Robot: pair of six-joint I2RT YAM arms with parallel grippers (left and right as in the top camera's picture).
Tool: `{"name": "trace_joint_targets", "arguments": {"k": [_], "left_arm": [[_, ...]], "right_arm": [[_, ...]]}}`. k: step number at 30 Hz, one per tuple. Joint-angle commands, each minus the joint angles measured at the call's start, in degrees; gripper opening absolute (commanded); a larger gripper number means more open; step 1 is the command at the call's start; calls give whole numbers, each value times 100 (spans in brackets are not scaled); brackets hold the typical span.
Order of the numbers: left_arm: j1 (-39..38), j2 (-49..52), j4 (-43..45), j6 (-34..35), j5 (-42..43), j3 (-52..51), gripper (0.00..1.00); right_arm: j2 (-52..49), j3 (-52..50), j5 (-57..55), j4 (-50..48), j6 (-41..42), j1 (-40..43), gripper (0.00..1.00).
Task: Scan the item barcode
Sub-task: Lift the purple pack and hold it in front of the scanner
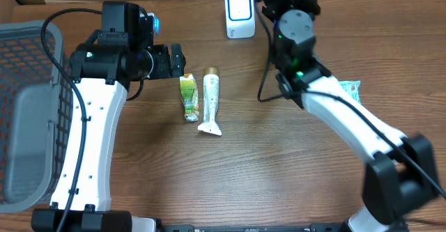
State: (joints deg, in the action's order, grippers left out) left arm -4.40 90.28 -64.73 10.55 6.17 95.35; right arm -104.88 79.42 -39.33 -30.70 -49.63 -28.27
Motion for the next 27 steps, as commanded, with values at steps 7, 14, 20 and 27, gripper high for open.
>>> {"name": "trace_joint_targets", "arguments": {"k": [7,14,20,27], "left_arm": [[-11,48,24,-26,-26,37,99],[-11,48,22,-24,-26,37,100],[-11,48,22,-24,-26,37,100],[-11,48,22,-26,-26,37,100]], "right_arm": [[-1412,1180,162,-505,-2726,-15,4],[-1858,1226,592,-507,-2848,-92,4],[-2155,1250,1152,-787,-3482,-103,4],[-2500,1261,1508,-1381,-4225,-103,4]]}}
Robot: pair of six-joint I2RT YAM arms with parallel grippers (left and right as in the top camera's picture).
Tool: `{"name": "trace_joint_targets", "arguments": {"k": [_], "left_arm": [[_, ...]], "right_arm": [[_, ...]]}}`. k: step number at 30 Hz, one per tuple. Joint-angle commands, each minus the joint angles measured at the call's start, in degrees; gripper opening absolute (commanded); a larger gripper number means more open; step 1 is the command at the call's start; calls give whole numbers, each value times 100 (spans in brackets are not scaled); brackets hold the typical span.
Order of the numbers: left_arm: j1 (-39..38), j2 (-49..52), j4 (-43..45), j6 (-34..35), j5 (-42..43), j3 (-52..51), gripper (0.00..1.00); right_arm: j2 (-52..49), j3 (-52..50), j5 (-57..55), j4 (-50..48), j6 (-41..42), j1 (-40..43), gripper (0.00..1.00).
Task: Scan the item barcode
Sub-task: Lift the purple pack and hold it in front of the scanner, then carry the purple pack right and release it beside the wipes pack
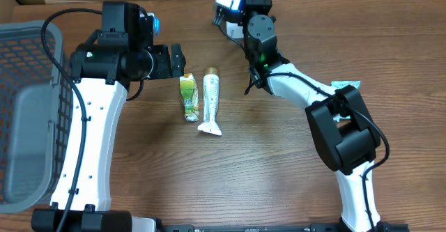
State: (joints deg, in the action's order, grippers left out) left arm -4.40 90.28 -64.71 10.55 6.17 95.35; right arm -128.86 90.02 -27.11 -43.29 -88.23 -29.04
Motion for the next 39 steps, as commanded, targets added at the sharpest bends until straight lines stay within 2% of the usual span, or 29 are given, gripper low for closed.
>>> {"name": "trace_joint_targets", "arguments": {"k": [1,34,39], "left_arm": [[-11,48,20,-26,-26,37,99],[-11,48,20,-26,-26,37,99],[-11,48,20,-24,-26,37,99]], "right_arm": [[-149,201,326,-173,-420,-26,4],[-385,389,258,-407,-522,17,4],[-168,387,22,-348,-260,-13,4]]}}
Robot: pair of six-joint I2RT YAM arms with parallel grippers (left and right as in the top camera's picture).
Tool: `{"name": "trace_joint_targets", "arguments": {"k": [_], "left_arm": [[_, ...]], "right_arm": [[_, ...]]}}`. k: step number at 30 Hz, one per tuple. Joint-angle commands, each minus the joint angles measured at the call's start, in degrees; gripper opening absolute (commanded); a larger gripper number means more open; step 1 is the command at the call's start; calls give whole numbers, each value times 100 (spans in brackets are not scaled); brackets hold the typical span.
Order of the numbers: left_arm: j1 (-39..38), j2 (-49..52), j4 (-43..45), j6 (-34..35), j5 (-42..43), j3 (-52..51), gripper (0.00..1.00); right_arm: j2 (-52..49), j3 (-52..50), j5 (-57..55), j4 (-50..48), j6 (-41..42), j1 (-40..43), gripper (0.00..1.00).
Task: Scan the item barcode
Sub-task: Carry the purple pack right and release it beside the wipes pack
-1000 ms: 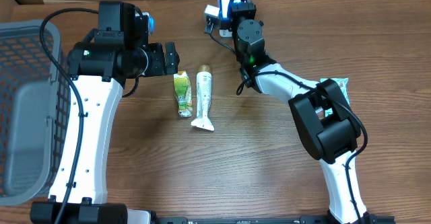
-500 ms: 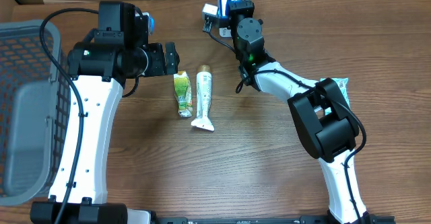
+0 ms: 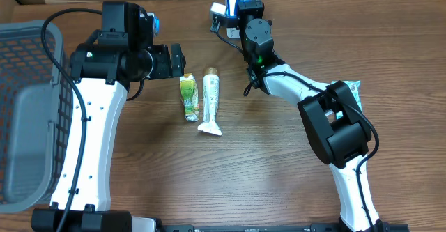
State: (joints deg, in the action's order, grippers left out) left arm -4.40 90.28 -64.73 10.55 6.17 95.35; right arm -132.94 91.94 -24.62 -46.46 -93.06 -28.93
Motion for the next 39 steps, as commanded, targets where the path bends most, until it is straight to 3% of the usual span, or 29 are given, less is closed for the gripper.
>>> {"name": "trace_joint_targets", "arguments": {"k": [1,7,11,13,17,19,22,25,30,39], "left_arm": [[-11,48,22,-24,-26,37,100],[-11,48,22,-24,-26,37,100],[-11,48,22,-24,-26,37,100],[-11,48,22,-26,-26,37,100],[-11,48,22,-24,-26,37,100],[-11,48,22,-26,-26,37,100],[-11,48,22,-24,-26,37,99],[-11,48,22,-24,-26,37,100],[-11,48,22,-24,-28,37,100],[-11,48,22,-26,-26,37,100]], "right_arm": [[372,195,-310,31,407,-39,4],[1370,195,-935,1215,1397,-177,4],[2179,195,-1486,2352,2994,-302,4],[2632,195,-1414,3501,3939,-387,4],[3401,195,-382,5862,6133,-437,4],[3716,195,483,6802,7650,-302,4],[3987,195,1845,7792,9348,52,4],[4028,195,2949,8557,10325,564,4],[4011,188,4011,9578,11276,1714,4],[3801,-236,4118,10118,11545,4087,4]]}}
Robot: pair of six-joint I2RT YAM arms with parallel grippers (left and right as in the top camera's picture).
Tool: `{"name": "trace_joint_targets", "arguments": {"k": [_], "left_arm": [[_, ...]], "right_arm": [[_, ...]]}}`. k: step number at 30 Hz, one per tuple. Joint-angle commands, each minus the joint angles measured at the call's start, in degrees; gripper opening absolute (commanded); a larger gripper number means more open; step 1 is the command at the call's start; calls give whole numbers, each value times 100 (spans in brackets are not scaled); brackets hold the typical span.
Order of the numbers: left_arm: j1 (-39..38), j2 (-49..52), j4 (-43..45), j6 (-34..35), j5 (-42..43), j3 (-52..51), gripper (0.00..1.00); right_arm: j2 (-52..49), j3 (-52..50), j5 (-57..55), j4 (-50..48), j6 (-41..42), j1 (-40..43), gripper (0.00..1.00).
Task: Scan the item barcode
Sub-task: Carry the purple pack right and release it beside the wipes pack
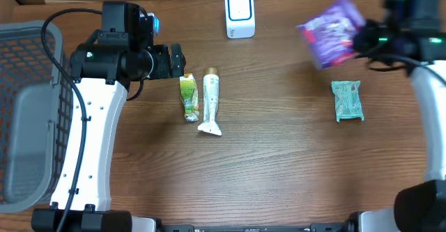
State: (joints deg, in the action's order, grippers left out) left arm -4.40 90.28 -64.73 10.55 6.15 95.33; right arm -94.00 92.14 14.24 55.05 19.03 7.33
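Observation:
The white barcode scanner [240, 14] stands at the back middle of the table. My right gripper [357, 38] is at the far right, shut on a purple packet [332, 33], which hangs blurred in the air to the right of the scanner. At the left, my left gripper [178, 60] stands open just behind a green pouch [189, 97], holding nothing.
A white tube [210, 101] lies beside the green pouch. A teal packet [347, 99] lies on the table at the right, below the purple packet. A grey mesh basket [28, 106] fills the left edge.
My right gripper was at the back edge right by the scanner with the purple packet; now it holds the packet far to the right of the scanner. The left arm has not moved.
First my right arm reached over the back of the table just right of the scanner. Then its gripper sat over the scanner with the purple packet at the table's back edge, and stayed there. Now the packet is held off to the right.

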Motion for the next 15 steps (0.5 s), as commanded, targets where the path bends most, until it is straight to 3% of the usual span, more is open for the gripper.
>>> {"name": "trace_joint_targets", "arguments": {"k": [1,11,13,14,15], "left_arm": [[-11,48,22,-26,-26,39,100],[-11,48,22,-24,-26,39,100],[-11,48,22,-24,-24,39,99],[-11,48,24,-24,-24,39,99],[-11,48,22,-24,-26,39,100]], "right_arm": [[-131,-387,236,-105,446,669,4],[-457,-1998,258,-1176,1515,2210,4],[-457,-2140,256,-1213,1510,2358,19],[-457,-2162,256,-1196,1506,2402,39],[-457,-2164,256,-1158,1499,2435,51]]}}
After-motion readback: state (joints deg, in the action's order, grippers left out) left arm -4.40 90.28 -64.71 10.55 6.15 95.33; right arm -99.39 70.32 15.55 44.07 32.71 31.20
